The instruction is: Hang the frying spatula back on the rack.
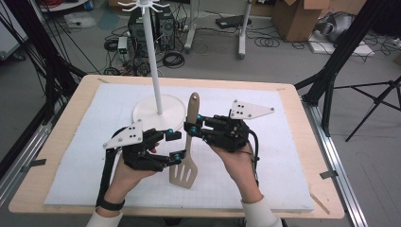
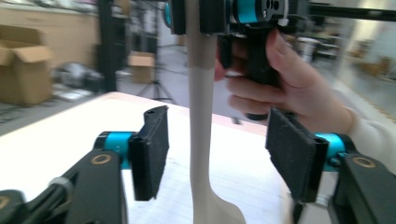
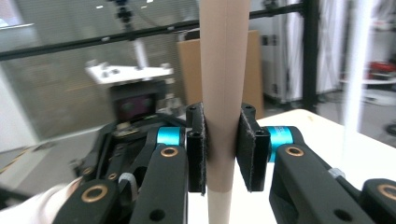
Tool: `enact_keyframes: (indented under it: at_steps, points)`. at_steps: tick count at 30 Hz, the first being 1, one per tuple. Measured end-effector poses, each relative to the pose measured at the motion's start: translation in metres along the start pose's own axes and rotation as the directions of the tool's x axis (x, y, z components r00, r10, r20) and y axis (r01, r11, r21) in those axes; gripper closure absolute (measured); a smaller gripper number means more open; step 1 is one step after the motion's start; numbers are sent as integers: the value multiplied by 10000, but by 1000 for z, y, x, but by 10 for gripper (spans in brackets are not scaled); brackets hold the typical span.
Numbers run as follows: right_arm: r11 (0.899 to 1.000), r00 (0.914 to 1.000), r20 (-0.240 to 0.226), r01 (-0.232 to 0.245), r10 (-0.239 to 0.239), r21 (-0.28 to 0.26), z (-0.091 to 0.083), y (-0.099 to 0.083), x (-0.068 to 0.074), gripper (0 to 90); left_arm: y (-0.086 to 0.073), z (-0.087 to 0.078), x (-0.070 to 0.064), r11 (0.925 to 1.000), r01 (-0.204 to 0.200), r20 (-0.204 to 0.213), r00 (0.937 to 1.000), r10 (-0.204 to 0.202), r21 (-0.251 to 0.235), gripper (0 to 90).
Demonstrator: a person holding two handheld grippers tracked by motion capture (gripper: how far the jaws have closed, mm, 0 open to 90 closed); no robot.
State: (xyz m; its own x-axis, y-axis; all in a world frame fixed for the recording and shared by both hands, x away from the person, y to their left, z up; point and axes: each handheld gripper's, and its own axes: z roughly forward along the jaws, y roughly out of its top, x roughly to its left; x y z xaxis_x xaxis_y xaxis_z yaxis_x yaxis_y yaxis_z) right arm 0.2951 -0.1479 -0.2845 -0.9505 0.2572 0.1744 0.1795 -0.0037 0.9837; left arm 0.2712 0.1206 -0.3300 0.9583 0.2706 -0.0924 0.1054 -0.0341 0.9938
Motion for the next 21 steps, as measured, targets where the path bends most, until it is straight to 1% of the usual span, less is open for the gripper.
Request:
enact_keyframes:
  at_steps: [1, 2, 3, 4, 6, 7, 8, 10, 11, 12, 13, 15, 17, 18, 19, 21]
  points:
    - [9999, 9997, -229, 109, -108, 29, 1, 1, 0, 755, 0, 0, 1, 9999, -47, 203, 9998, 44, 112, 380]
    - [9999, 9989, -459, 133, -130, 45, 1, 1, 1, 755, 1, 0, 2, 9997, -151, 316, 9994, 146, 166, 373]
    - [9997, 9974, -677, 250, -247, 39, 1, 1, 2, 755, 1, 0, 4, 9997, -192, 516, 9985, 183, 162, 375]
    - [9995, 9958, -862, 300, -294, 60, 2, 2, 3, 755, 1, 0, 5, 9996, -236, 802, 9965, 223, 149, 383]
    - [9992, 9912, -1272, 386, -365, 142, 3, 3, 4, 755, 1, 1, 8, 9995, -299, 1366, 9902, 287, 61, 409]
    - [9989, 9890, -1436, 401, -365, 225, 3, 3, 5, 755, 1, 1, 9, 9996, -275, 1540, 9877, 265, 39, 419]
    - [9987, 9873, -1535, 448, -406, 239, 3, 4, 5, 755, 2, 2, 11, 9997, -261, 1821, 9830, 256, 2, 425]
    - [9984, 9836, -1743, 516, -467, 236, 4, 4, 6, 755, 3, 3, 11, 9996, -269, 2090, 9775, 273, -48, 449]
    - [9987, 9824, -1822, 466, -416, 228, 4, 4, 6, 754, 3, 4, 12, 9996, -275, 2204, 9750, 273, -24, 462]
    - [9984, 9803, -1920, 517, -465, 226, 3, 4, 6, 754, 4, 5, 12, 9996, -292, 2307, 9726, 283, 5, 478]
    - [9984, 9786, -2007, 514, -457, 233, 3, 4, 6, 754, 4, 5, 12, 9993, -372, 2385, 9705, 350, 48, 499]
    - [9979, 9741, -2197, 595, -528, 237, 3, 5, 7, 754, 5, 7, 12, 9990, -429, 2480, 9680, 386, 117, 541]
    - [9976, 9719, -2281, 654, -583, 234, 3, 5, 7, 754, 6, 8, 11, 9984, -533, 2585, 9649, 471, 172, 577]
    - [9974, 9717, -2282, 683, -609, 249, 3, 5, 7, 754, 6, 9, 11, 9979, -597, 2554, 9654, 517, 235, 596]
    - [9971, 9702, -2343, 703, -615, 292, 3, 5, 7, 754, 6, 10, 11, 9978, -616, 2578, 9647, 533, 243, 620]
    - [9969, 9700, -2346, 732, -642, 297, 3, 5, 7, 754, 6, 10, 11, 9976, -647, 2610, 9637, 563, 239, 652]
